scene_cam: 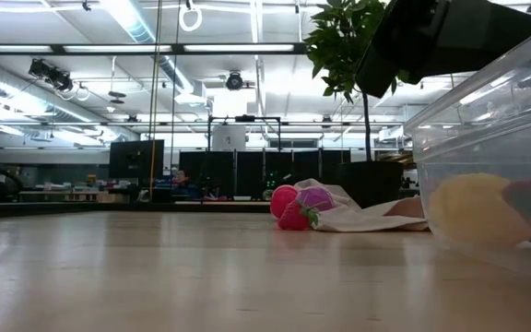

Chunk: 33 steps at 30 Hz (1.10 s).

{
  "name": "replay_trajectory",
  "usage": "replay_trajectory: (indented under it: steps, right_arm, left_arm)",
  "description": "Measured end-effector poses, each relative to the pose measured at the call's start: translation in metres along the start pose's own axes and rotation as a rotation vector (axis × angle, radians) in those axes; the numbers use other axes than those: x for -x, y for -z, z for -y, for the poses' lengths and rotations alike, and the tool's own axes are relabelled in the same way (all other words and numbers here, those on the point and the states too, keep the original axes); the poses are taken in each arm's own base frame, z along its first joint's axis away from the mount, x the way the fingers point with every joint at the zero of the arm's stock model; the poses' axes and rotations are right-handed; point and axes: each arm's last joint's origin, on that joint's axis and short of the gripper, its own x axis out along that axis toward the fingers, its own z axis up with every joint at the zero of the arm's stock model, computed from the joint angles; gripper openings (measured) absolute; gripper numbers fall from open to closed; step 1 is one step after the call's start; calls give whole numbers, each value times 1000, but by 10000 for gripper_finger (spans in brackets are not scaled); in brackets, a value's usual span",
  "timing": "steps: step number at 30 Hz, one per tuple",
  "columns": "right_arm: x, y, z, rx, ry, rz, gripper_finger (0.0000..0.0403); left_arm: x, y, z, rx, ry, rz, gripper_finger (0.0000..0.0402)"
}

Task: Pick and placing Produce into tupperware
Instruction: Put the red strawberry into the transparent bin

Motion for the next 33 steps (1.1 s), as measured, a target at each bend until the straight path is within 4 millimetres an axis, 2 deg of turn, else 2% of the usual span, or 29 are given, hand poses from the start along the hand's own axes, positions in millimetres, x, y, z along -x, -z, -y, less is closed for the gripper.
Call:
replay_trajectory:
  steps: [2, 7, 12, 16, 21, 26, 30, 33]
  right_arm:
    - [0, 0, 0, 0, 1, 8, 178]
    - [0, -1, 0, -2, 2, 33, 178]
    - [0, -1, 0, 1, 3, 36, 178]
    - [0, -1, 0, 7, 4, 47, 178]
    - [0, -3, 0, 23, 7, 93, 178]
    - [0, -4, 1, 49, 16, 153, 178]
    - [1, -6, 1, 61, 21, 204, 178]
    - [1, -6, 1, 63, 22, 219, 178]
  left_arm:
    - [3, -7, 3, -6, 7, 29, 336]
    - [30, -48, 10, -64, -98, 158, 312]
    - [65, -71, 5, -146, -338, 124, 284]
    - [100, -86, -7, -96, -542, 96, 269]
    - [140, -86, -36, 33, -774, -9, 264]
    - [177, -86, -52, 45, -940, -89, 271]
    - [200, -84, -67, 130, -931, -121, 271]
    - [217, -74, -79, 243, -860, -56, 271]
